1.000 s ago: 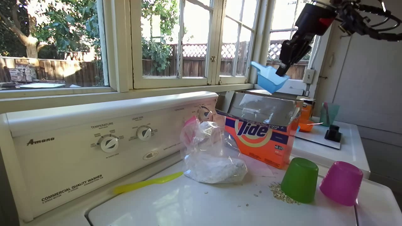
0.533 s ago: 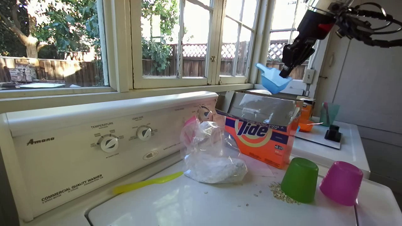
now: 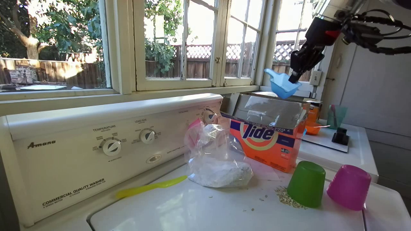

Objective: Move the box of Tide to the left machine then put the blue measuring cup in the box.

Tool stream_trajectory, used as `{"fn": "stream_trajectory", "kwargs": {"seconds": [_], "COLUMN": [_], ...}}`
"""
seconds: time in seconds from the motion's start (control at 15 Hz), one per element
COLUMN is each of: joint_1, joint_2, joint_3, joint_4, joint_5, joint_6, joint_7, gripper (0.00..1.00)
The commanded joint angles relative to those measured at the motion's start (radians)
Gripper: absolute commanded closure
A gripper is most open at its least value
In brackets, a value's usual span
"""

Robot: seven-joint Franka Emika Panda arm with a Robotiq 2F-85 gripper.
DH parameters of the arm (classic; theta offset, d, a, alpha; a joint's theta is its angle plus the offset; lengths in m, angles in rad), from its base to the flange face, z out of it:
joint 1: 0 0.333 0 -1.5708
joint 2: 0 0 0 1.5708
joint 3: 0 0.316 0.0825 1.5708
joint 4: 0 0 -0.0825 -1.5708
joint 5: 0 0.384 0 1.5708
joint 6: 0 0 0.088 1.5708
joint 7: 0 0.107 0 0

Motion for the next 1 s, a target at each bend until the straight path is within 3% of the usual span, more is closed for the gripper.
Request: {"fn": "stream_trajectory", "kwargs": {"seconds": [0.0,0.53,0.6,0.93], "joint_1": [-0.003,0.005,0.009,0.044], "joint_2": [-0.011,-0.031,-0.035,-0.058], "joint_3": [0.001,0.010,0.014,0.053], "joint_4": [-0.022,-0.029,-0.028,-0.022], "joint_5": [-0.030,-0.026,-0.016,0.078], "joint_6": [-0.002,0.007,0.006,-0.034], "joint_7": [0.045,0.067,0.067,0.002], "gripper": [0.63,0.04,0.00,0.00]}}
